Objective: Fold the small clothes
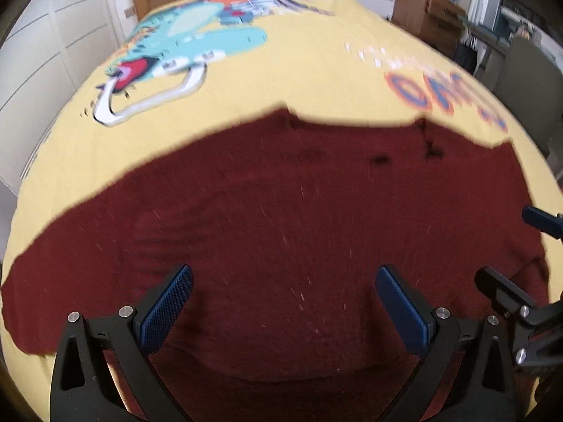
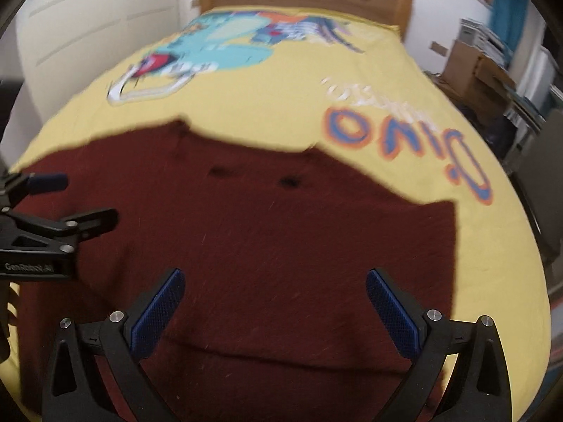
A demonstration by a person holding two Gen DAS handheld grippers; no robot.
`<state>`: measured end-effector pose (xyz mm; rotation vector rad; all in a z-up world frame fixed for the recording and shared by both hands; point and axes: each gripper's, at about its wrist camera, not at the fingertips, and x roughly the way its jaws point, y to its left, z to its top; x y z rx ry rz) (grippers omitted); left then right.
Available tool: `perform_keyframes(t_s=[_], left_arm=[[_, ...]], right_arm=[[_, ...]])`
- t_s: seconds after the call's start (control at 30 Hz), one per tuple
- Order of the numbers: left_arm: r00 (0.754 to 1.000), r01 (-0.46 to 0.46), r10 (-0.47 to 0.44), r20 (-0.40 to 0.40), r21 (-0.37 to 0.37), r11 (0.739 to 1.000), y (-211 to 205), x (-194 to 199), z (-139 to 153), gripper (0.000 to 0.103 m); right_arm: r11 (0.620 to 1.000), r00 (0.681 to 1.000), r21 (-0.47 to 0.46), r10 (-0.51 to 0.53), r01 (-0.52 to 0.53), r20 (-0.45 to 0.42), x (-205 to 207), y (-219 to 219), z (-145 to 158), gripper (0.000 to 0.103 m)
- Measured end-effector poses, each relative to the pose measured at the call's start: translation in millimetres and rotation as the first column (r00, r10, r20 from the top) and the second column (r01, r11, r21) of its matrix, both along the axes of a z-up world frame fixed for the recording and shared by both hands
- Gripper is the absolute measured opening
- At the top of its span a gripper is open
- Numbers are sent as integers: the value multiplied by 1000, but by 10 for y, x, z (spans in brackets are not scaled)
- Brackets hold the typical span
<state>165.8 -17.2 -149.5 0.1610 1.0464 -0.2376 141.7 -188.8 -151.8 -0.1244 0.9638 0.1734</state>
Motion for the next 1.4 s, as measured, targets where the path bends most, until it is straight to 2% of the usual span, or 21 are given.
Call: perform_keyframes(t_s=[0.07,0.13,0.2,0.27,0.4,0.5,0.57,0.67,0.8,0.93,1.0,1.13,1.17,1.27,1.4], left_arm=[[1000,-2,3,-12,39,999,-47,-36,-188,102],[1000,-16,16,-6,33,999,-27,-79,-312,102],[1000,-15,15,12,19,1000,8,-116,-315,102],[1000,-19,19,14,22,1000,76,-116,-298,102],[998,-67,67,7,7,998,268,-109,-305,102],[999,-38,38,20,17,999,261,-109,-318,102],[998,-50,50,23,3,999,260,-134,-327,102],[998,-65,66,25,-21,998,265,-154,-357,102],[998,-54,54,41,-1,999,225,-204,-358,102],[999,-44,44,27,-12,999,243,-186,-345,102],[999,-35,35,5,-7,999,251,-162,-330,102],[998,-34,34,-56,-4,999,266,-110,-278,102],[996,-49,47,-71,-22,999,296,-100,-236,102],[984,-169,161,-81,-105,980,505,-115,-8,102],[947,-320,312,-73,-198,926,1025,-153,333,102]], right_arm=[[1000,1000,9,6,-6,-9,-9,14,-133,103],[1000,1000,-9,-4,4,-29,1,-11,-272,103],[999,999,-34,-18,16,-46,-27,-89,-353,103],[1000,999,-18,-17,16,-43,-10,-254,-387,103],[997,996,-22,-74,73,-54,9,-659,-385,103],[996,992,20,-84,87,-91,17,-939,-411,103],[996,992,45,-67,72,-110,9,-1010,-419,103],[998,991,43,-45,51,-127,-2,-1020,-456,103],[996,989,47,-74,80,-129,2,-987,-503,103],[995,988,18,-97,100,-123,-20,-919,-492,103],[996,985,-3,-92,93,-145,-19,-882,-421,103],[994,987,-21,-106,104,-121,-145,-855,-145,103],[994,988,-21,-109,108,-113,-197,-855,-71,103],[992,987,7,-124,125,-98,-402,-879,120,103],[986,981,78,-137,149,-138,-660,-920,212,103]])
